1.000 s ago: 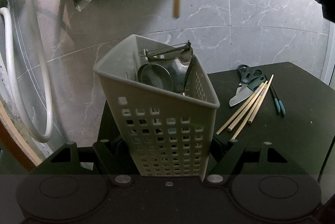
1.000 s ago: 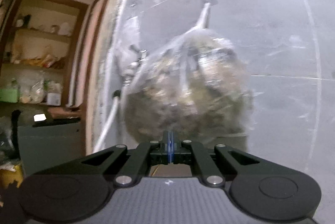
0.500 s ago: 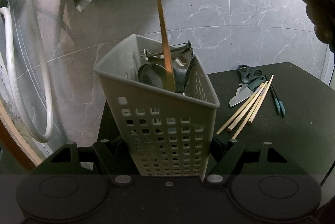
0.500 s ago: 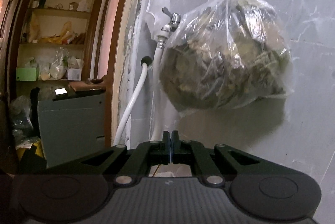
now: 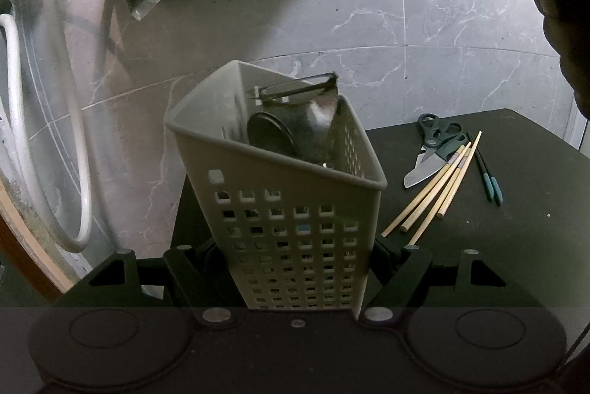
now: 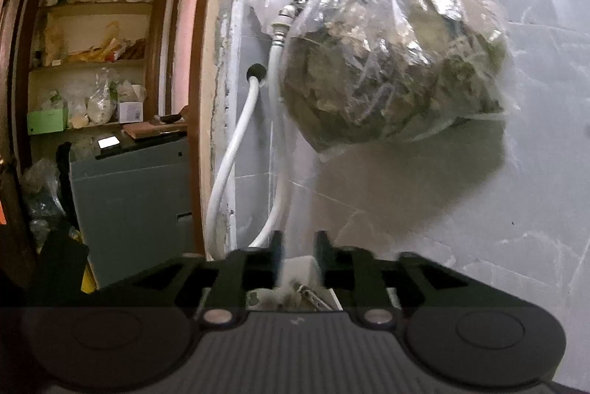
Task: Organize utensils
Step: 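Lift the gold spoon over the basket and release it inside with the right tool, then move the right tool back down to the green-handled scissors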
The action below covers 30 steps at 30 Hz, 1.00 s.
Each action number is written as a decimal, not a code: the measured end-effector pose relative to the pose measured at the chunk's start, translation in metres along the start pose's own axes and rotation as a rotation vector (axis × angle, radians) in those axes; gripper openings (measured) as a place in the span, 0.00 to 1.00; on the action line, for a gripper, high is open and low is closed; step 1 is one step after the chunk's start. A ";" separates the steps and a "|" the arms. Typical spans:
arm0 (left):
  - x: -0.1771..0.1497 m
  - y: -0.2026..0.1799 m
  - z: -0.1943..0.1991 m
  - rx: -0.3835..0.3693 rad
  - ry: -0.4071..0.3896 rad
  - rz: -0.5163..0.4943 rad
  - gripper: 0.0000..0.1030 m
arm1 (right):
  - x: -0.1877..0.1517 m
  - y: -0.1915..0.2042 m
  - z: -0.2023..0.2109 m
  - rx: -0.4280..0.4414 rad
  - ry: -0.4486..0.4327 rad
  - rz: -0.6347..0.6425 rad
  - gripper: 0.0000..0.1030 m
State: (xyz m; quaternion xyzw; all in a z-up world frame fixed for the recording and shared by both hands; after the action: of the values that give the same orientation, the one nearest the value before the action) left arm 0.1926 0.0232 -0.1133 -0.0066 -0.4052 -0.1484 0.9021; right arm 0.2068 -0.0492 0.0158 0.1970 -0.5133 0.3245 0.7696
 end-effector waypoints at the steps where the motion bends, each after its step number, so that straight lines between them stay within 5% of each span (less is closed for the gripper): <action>1: 0.000 0.000 0.000 0.000 0.000 0.000 0.76 | -0.001 -0.003 0.002 -0.005 -0.003 -0.012 0.45; 6: 0.000 0.000 0.000 -0.001 -0.001 0.000 0.76 | -0.002 -0.024 0.016 -0.067 -0.025 -0.074 0.93; 8: 0.000 0.000 0.000 -0.001 -0.001 -0.001 0.76 | -0.006 -0.038 0.024 -0.099 -0.032 -0.117 0.99; 17: 0.001 -0.001 -0.001 0.000 0.003 -0.003 0.76 | -0.081 -0.113 0.050 -0.308 0.139 -0.405 1.00; 26: 0.002 -0.001 -0.002 0.001 0.009 -0.006 0.76 | -0.203 -0.150 0.058 -0.550 0.548 -0.604 1.00; 30: 0.002 -0.001 -0.002 0.000 0.009 -0.006 0.76 | -0.221 -0.157 0.067 -0.561 0.556 -0.722 1.00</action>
State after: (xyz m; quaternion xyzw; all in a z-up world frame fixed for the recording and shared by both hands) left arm 0.1944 0.0215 -0.1134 -0.0045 -0.4014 -0.1513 0.9033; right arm 0.2146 -0.2694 -0.1561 0.0545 -0.2568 -0.0704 0.9624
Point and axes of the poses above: each gripper's, at about its wrist camera, not at the fingertips, and z roughly against the way its jaws point, y to its left, x to its top, the point moved 9 cm from there along -z, roughly the way its jaws point, and after that the axes turned 7 degrees about y, right-handed, at the moved point
